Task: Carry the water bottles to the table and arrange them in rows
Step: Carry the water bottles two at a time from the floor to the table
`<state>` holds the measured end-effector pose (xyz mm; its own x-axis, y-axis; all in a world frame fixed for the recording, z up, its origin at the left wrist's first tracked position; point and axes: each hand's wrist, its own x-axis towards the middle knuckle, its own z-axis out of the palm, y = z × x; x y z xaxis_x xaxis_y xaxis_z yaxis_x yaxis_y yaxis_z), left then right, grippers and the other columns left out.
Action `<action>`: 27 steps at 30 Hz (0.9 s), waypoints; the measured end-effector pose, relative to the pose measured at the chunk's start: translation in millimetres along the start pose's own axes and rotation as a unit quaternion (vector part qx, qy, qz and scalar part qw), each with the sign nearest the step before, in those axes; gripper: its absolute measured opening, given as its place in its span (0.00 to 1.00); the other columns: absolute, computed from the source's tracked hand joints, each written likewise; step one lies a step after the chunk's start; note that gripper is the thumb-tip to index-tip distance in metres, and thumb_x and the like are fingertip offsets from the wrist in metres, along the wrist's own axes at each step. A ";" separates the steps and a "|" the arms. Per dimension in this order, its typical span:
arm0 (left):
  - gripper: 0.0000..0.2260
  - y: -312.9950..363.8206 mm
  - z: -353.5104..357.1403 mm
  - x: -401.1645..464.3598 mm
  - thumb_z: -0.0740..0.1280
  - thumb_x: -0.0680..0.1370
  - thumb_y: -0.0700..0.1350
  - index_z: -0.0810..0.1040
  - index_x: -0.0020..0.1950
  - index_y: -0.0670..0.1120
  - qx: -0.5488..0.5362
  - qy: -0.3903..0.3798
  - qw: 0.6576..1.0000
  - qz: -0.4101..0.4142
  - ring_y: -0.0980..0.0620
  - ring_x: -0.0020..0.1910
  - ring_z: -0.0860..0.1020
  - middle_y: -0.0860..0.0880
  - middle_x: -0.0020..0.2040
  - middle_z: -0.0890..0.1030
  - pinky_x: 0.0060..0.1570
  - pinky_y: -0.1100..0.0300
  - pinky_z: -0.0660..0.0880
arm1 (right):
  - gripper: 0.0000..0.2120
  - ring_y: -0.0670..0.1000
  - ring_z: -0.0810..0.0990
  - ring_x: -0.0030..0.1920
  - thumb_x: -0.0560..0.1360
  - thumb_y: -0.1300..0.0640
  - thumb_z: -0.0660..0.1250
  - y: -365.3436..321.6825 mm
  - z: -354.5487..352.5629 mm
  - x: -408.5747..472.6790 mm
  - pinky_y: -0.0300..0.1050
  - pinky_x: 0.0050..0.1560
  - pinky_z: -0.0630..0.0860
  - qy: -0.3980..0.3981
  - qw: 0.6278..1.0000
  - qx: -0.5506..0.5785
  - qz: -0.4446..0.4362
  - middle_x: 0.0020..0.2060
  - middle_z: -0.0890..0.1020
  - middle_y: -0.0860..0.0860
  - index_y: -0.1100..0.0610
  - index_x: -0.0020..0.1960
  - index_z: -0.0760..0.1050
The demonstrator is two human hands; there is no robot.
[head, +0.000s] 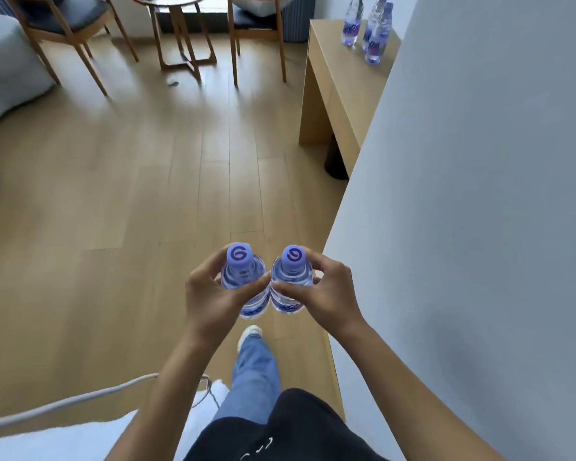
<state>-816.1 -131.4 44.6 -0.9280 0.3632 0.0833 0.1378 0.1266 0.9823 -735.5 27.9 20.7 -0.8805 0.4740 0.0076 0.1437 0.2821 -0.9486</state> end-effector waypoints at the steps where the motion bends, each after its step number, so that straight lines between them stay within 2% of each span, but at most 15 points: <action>1: 0.18 -2.7 -1.5 24.9 0.81 0.60 0.51 0.82 0.46 0.62 -0.003 -0.009 1.000 -0.005 0.62 0.42 0.82 0.57 0.44 0.85 0.42 0.71 0.76 | 0.21 0.42 0.84 0.48 0.66 0.51 0.81 -2.2 4.8 22.5 0.39 0.49 0.82 0.003 1.000 -0.003 0.005 0.45 0.85 0.38 0.47 0.56 0.80; 4: 0.18 -8.2 -7.8 96.3 0.80 0.61 0.49 0.82 0.48 0.59 -0.001 -0.037 0.999 -0.009 0.62 0.43 0.82 0.57 0.44 0.85 0.43 0.71 0.76 | 0.21 0.40 0.84 0.49 0.66 0.52 0.81 -9.3 17.2 86.8 0.37 0.50 0.81 0.021 0.999 -0.004 0.024 0.46 0.85 0.40 0.49 0.57 0.80; 7: 0.19 -12.6 -11.7 164.9 0.81 0.63 0.40 0.82 0.47 0.58 -0.002 -0.069 0.998 0.001 0.62 0.41 0.82 0.56 0.43 0.85 0.42 0.71 0.76 | 0.21 0.40 0.84 0.48 0.66 0.54 0.82 -16.5 26.3 146.2 0.33 0.49 0.79 0.041 0.999 0.009 0.031 0.46 0.85 0.39 0.47 0.56 0.80; 9: 0.19 -14.8 -11.3 206.1 0.81 0.64 0.37 0.82 0.48 0.55 -0.002 -0.086 0.996 -0.009 0.62 0.41 0.81 0.54 0.44 0.85 0.43 0.70 0.76 | 0.22 0.40 0.84 0.48 0.65 0.55 0.82 -20.8 29.3 183.0 0.35 0.50 0.80 0.050 0.998 0.015 0.040 0.46 0.86 0.41 0.49 0.57 0.80; 15: 0.22 -29.5 -0.9 328.0 0.81 0.64 0.37 0.82 0.45 0.62 0.003 -0.102 0.995 0.002 0.61 0.41 0.82 0.57 0.43 0.85 0.43 0.71 0.76 | 0.22 0.41 0.84 0.47 0.64 0.56 0.83 -17.7 29.2 296.6 0.40 0.52 0.81 0.085 0.994 0.022 0.059 0.46 0.86 0.44 0.55 0.57 0.82; 20: 0.23 -39.0 27.5 434.6 0.81 0.64 0.37 0.81 0.45 0.65 0.017 -0.104 0.994 0.004 0.63 0.41 0.82 0.59 0.43 0.85 0.42 0.71 0.76 | 0.21 0.37 0.83 0.46 0.64 0.57 0.83 -7.9 17.6 403.8 0.32 0.48 0.78 0.094 0.994 0.018 0.047 0.43 0.85 0.39 0.46 0.54 0.80; 27: 0.24 -32.4 82.1 579.9 0.80 0.64 0.35 0.81 0.43 0.65 0.020 -0.130 0.991 0.016 0.65 0.40 0.81 0.61 0.42 0.84 0.41 0.74 0.75 | 0.22 0.40 0.84 0.49 0.65 0.54 0.82 -5.8 -15.2 546.0 0.35 0.50 0.80 0.123 0.992 0.016 0.034 0.46 0.85 0.37 0.40 0.52 0.78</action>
<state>-1330.2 151.0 47.3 -0.8031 0.5924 0.0641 0.1844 0.1448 0.9721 -1210.2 297.7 35.1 -0.7320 0.6812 0.0158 0.1812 0.2169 -0.9592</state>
